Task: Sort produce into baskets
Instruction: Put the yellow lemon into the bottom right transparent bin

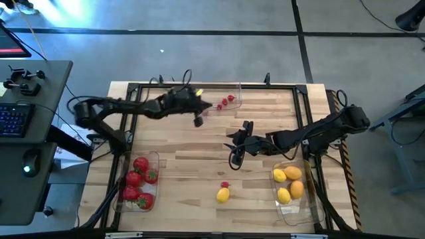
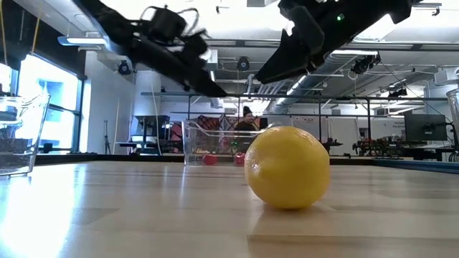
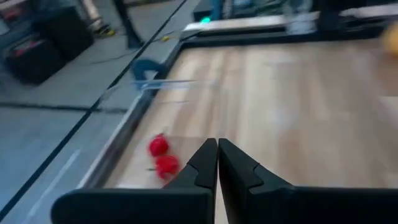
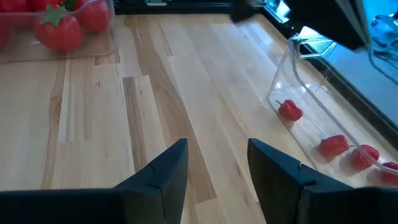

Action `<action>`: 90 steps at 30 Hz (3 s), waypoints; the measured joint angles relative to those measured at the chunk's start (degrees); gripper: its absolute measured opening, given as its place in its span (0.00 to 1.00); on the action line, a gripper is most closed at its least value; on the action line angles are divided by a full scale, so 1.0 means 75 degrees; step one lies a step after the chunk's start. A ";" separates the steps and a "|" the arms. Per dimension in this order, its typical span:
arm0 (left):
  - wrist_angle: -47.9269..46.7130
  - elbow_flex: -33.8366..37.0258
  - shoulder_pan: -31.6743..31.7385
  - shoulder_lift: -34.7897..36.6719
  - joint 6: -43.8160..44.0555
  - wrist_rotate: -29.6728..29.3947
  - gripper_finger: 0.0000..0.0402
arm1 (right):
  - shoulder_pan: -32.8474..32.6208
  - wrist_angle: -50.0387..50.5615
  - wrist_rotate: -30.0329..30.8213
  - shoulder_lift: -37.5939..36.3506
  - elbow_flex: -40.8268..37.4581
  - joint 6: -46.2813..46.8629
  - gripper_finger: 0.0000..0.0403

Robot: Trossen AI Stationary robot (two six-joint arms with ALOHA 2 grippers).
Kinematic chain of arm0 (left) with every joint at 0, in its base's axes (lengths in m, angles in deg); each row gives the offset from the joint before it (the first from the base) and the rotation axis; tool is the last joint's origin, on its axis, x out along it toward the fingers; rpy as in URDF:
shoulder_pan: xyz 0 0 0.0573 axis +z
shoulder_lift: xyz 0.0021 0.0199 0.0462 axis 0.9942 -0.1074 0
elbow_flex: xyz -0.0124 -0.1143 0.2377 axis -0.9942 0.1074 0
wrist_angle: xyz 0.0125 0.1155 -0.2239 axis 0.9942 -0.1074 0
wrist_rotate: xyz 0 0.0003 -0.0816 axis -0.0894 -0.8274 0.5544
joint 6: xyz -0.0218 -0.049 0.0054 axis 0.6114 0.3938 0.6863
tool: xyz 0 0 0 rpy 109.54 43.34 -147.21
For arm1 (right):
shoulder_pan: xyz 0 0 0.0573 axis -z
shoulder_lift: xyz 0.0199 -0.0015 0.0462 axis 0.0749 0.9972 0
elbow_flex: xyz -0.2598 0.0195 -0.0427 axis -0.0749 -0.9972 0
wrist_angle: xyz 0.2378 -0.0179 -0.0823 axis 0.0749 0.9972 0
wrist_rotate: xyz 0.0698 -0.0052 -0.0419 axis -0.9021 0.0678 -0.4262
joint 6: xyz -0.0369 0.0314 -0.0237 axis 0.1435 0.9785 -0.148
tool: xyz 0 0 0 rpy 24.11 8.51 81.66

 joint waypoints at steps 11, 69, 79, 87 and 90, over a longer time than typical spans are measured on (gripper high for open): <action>0.0286 0.2444 -0.1491 0.2253 0.0424 0.0223 0.00 | -0.0488 -0.0682 -0.2101 0.0905 0.0000 -0.0790 0.39; 0.1211 0.3843 -0.2538 0.2757 0.1072 0.0045 0.00 | -0.2089 0.3692 -0.3139 0.4484 0.4462 -0.2741 0.70; 0.1211 0.3843 -0.2532 0.2757 0.1093 0.0045 0.00 | -0.1913 0.3793 -0.3567 0.4457 0.4398 -0.1895 0.51; 0.1230 0.3843 -0.2532 0.2757 0.1148 0.0045 0.00 | -0.1897 0.4347 -0.3510 0.4183 0.4410 -0.1746 0.50; 0.1284 0.3843 -0.2532 0.2757 0.1142 0.0045 0.00 | -0.1894 0.4948 -0.3370 0.3836 0.4613 -0.1342 0.50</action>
